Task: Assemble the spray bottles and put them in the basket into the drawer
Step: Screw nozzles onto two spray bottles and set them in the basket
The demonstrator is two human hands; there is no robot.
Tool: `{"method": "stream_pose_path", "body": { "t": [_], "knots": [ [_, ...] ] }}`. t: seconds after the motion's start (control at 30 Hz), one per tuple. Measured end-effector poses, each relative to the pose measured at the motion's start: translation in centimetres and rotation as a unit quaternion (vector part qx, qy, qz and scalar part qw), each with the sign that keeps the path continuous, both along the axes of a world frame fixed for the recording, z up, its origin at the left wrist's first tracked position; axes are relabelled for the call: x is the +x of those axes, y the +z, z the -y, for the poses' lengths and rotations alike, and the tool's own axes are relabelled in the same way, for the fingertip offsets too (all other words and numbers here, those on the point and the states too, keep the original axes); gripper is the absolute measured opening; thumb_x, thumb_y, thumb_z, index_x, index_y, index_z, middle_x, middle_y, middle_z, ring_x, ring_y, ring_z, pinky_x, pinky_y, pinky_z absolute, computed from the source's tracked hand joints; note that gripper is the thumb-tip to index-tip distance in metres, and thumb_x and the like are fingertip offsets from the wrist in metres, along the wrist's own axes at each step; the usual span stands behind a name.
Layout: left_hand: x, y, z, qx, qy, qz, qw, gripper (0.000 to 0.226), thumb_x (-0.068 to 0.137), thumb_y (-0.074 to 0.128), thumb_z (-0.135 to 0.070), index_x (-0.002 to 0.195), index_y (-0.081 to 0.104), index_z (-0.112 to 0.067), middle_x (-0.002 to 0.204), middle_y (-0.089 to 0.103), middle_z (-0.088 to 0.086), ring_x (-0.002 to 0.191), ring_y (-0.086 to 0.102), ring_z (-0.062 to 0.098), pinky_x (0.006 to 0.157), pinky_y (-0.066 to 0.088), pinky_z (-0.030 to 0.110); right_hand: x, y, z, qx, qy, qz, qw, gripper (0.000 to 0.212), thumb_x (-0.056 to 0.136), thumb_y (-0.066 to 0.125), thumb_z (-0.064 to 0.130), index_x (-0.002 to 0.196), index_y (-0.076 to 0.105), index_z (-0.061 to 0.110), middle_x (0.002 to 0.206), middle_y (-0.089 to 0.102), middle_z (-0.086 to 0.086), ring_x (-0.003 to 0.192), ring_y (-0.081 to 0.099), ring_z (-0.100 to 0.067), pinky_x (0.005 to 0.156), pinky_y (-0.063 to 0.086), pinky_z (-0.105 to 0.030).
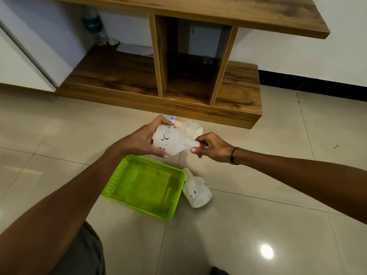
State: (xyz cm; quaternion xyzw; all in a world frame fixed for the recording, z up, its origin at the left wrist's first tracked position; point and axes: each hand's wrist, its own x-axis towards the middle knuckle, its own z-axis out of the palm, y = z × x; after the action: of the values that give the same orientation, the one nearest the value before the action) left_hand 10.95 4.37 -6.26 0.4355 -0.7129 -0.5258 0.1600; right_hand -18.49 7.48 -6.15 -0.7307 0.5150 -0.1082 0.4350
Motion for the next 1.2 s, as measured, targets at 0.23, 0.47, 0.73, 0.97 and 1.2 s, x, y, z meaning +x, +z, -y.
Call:
{"method": "stream_pose_path", "body": {
  "t": [0.23,0.47,0.73,0.97,1.2],
  "knots": [
    [-0.2,0.7,-0.5,-0.311,-0.032,0.076,0.947,0.087,0.069,0.098,-0.035,0.140,0.055,-0.009,0.145,0.055,0.006,0.132,0.057,0.025,0.103,0.055,0.045,-0.3,1.1,1.0,0.052,-0.002,0.031,0.998,0.034,0.099,0.069,0.033,0.089,0.075,0.001,0.075,0.067,-0.003,0.065,0.053,-0.001,0.059,0.042,-0.013],
    [2.6,0.0,-0.6,-0.249,0.019,0.143,0.958,0.094,0.055,0.101,-0.048,0.129,0.045,-0.032,0.139,0.061,-0.006,0.122,0.064,0.020,0.097,0.059,0.043,1.9,1.9,0.6,0.009,0.019,0.013,1.000,0.055,0.087,0.081,0.040,0.132,0.059,0.015,0.106,0.071,0.006,0.088,0.063,-0.007,0.071,0.045,-0.016],
    [7.6,-1.1,-2.4,-0.182,0.036,0.302,0.935,0.095,0.040,0.082,-0.087,0.115,0.042,-0.044,0.112,0.068,-0.013,0.103,0.065,0.018,0.076,0.050,0.037,7.0,3.8,1.2,-0.256,0.093,0.000,0.962,0.024,0.099,0.070,0.025,0.117,0.070,0.009,0.125,0.074,-0.008,0.107,0.071,-0.030,0.084,0.057,-0.034],
    [10.4,-1.4,-4.8,-0.169,0.031,0.349,0.921,0.104,0.055,0.089,-0.075,0.141,0.055,-0.027,0.136,0.063,-0.005,0.128,0.051,0.020,0.101,0.051,0.042,13.8,5.2,1.1,-0.283,0.138,-0.015,0.949,0.040,0.093,0.069,0.054,0.092,0.072,0.014,0.078,0.068,0.001,0.064,0.053,-0.018,0.061,0.047,-0.043],
    [11.5,-4.4,-7.3,-0.178,0.113,0.315,0.925,0.122,0.055,0.088,-0.075,0.155,0.041,-0.026,0.147,0.050,-0.001,0.131,0.047,0.027,0.106,0.050,0.047,18.8,4.9,1.9,-0.272,0.185,-0.010,0.944,0.036,0.089,0.076,0.048,0.090,0.076,0.012,0.078,0.073,-0.006,0.069,0.062,-0.024,0.063,0.045,-0.037]
  ]
}}
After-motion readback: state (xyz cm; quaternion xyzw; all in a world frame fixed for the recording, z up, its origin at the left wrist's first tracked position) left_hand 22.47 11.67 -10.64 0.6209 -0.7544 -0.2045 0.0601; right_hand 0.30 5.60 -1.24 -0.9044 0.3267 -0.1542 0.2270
